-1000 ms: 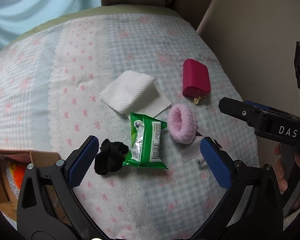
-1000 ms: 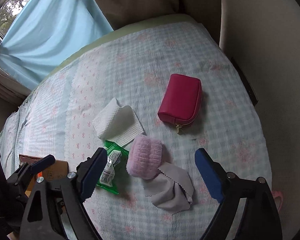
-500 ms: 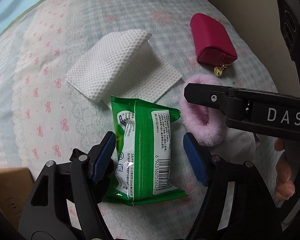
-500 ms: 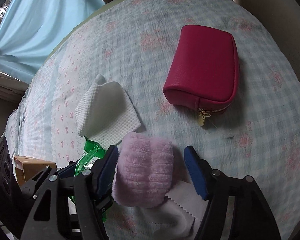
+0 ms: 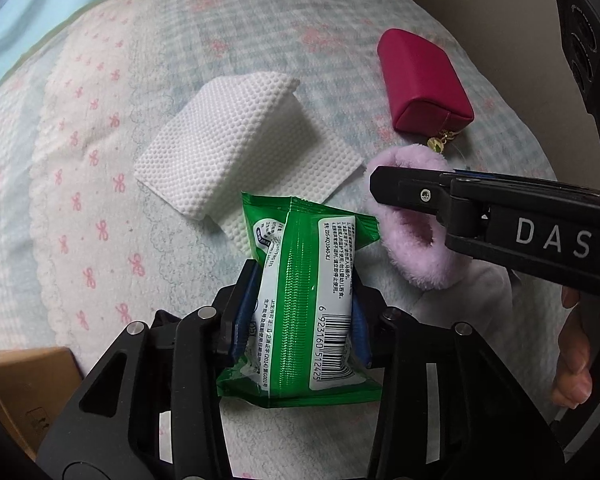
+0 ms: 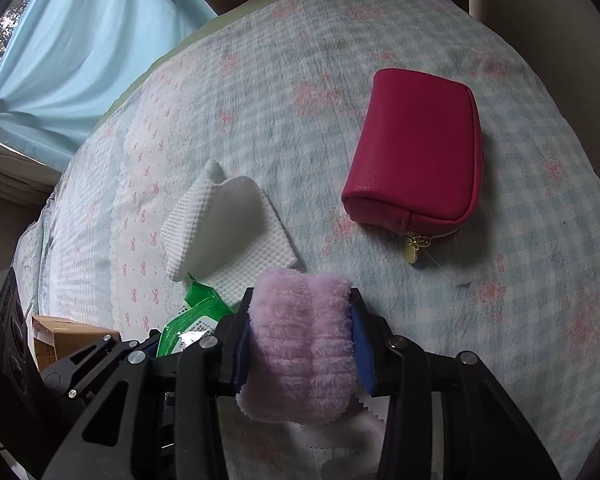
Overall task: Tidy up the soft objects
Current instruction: 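Grasp the green wipe pack with the left tool while the right tool grasps the pink hair tie, then carry wipe pack and pink hair tie over the box with both tools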
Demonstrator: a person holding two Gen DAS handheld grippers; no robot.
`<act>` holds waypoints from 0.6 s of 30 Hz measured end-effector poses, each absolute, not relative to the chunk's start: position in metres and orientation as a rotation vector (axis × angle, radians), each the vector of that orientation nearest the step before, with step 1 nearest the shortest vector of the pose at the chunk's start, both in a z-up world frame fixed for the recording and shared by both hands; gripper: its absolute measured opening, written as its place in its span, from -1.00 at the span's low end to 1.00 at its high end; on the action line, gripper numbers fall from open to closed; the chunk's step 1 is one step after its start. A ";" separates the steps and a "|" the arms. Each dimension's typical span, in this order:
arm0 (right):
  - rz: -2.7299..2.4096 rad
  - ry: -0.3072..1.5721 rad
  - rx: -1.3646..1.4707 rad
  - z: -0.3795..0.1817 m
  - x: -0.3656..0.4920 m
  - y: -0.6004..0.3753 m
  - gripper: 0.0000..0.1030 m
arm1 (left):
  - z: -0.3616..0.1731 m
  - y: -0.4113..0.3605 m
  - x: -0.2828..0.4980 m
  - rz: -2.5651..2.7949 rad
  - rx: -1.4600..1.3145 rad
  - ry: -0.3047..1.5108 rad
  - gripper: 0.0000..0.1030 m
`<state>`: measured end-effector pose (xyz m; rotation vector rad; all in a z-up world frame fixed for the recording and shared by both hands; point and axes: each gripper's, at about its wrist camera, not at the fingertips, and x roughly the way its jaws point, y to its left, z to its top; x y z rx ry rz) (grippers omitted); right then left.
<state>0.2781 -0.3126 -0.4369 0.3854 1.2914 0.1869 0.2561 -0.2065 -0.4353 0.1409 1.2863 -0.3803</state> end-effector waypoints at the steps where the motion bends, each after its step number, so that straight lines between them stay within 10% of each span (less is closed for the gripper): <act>1: 0.184 1.285 0.387 -0.433 0.277 -0.313 -0.25 | -0.434 -0.205 0.255 -0.381 0.138 1.283 -0.29; 18: 0.168 1.127 0.367 -0.297 0.235 -0.305 -0.25 | -0.322 -0.186 0.218 -0.371 0.080 1.159 -0.31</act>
